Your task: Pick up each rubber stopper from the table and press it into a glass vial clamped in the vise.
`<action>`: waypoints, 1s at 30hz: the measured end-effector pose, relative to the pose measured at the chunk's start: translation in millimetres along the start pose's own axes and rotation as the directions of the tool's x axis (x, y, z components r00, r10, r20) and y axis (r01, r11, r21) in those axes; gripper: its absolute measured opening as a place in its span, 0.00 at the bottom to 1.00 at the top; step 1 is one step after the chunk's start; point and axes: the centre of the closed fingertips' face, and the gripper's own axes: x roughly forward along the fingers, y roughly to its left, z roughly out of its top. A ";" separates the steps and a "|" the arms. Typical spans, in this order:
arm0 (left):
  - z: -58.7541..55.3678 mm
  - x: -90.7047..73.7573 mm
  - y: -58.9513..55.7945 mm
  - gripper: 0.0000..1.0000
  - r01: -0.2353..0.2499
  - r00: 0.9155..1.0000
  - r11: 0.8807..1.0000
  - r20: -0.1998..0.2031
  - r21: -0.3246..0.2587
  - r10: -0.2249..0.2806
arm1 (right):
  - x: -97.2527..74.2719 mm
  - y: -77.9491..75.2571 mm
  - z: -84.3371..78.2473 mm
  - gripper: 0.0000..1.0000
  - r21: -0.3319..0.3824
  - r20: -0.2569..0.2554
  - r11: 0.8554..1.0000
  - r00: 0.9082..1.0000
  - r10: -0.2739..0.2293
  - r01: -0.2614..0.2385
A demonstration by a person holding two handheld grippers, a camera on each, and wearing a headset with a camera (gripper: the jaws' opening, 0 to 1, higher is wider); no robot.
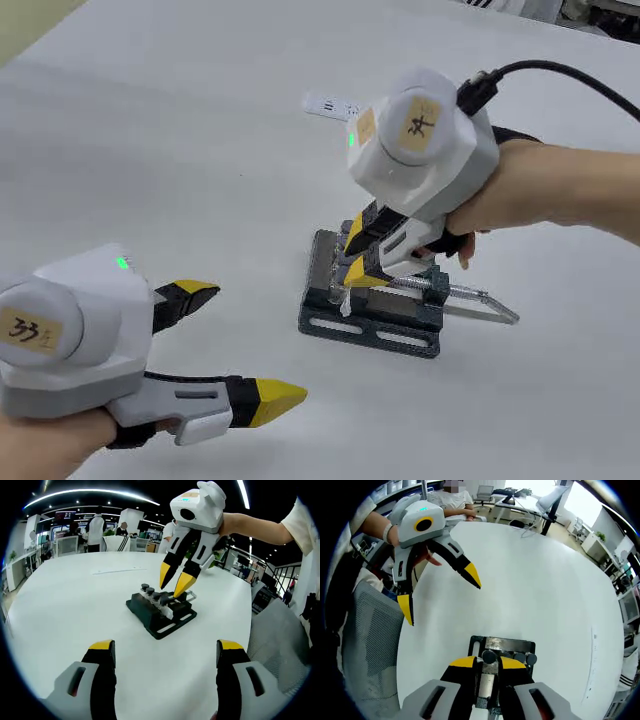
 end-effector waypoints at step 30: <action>-3.2 1.4 6.4 0.82 -0.006 1.000 1.000 -0.015 -0.008 0.006 | 12.9 1.1 -4.9 0.02 -0.019 -0.026 0.997 0.997 0.071 -0.071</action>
